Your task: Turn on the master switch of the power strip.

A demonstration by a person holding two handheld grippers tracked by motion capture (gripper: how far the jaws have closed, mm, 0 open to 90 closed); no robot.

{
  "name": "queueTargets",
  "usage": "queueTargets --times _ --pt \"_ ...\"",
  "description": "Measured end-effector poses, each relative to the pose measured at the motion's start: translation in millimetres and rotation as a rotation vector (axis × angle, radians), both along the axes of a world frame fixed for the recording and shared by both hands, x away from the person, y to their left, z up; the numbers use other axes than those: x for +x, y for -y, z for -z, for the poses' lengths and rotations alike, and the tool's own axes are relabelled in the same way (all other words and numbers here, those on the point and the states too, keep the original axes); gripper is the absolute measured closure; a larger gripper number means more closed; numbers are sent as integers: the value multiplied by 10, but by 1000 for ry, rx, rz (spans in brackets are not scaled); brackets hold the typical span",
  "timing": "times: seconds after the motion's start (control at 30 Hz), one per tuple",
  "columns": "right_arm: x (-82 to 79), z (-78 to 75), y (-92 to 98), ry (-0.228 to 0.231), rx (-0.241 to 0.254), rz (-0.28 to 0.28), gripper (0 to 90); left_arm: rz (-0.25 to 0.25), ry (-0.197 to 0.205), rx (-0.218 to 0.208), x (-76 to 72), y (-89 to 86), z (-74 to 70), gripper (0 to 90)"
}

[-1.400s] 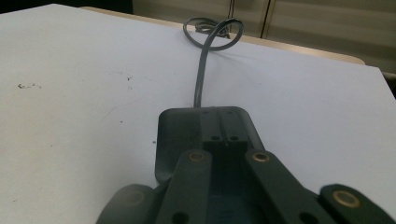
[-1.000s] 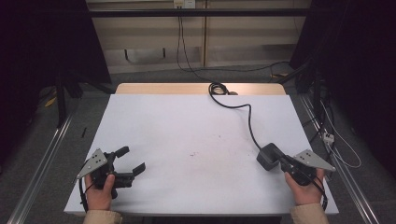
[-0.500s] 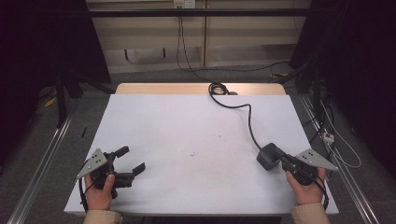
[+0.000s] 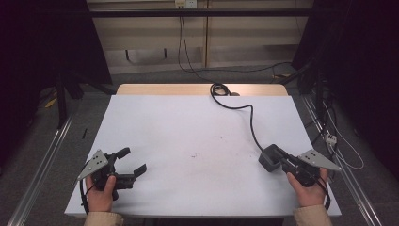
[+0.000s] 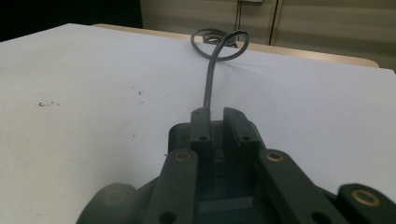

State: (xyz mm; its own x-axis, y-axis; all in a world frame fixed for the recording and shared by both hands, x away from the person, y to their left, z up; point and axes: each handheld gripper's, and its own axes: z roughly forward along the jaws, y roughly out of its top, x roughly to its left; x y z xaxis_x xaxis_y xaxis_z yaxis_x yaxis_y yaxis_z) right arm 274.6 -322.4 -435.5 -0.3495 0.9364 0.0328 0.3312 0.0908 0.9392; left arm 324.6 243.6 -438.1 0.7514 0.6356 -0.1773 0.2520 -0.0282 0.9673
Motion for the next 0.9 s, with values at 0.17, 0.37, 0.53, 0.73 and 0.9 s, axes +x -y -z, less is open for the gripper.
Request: queueTargets --times 0.17,0.37,0.53,0.73,0.9 --pt "0 -7 1 -2 8 0 806 -2 1 -5 1 0 3 39" --pt "0 -9 12 -12 24 7 777 -1 0 -5 5 5 3 39" --pt "1 -15 26 -20 32 14 730 1 1 -6 7 8 3 39" --pt "1 -21 22 -26 39 21 629 2 0 -6 11 13 4 39" --pt "6 -25 24 -32 51 26 566 -3 0 -3 9 5 0 39"
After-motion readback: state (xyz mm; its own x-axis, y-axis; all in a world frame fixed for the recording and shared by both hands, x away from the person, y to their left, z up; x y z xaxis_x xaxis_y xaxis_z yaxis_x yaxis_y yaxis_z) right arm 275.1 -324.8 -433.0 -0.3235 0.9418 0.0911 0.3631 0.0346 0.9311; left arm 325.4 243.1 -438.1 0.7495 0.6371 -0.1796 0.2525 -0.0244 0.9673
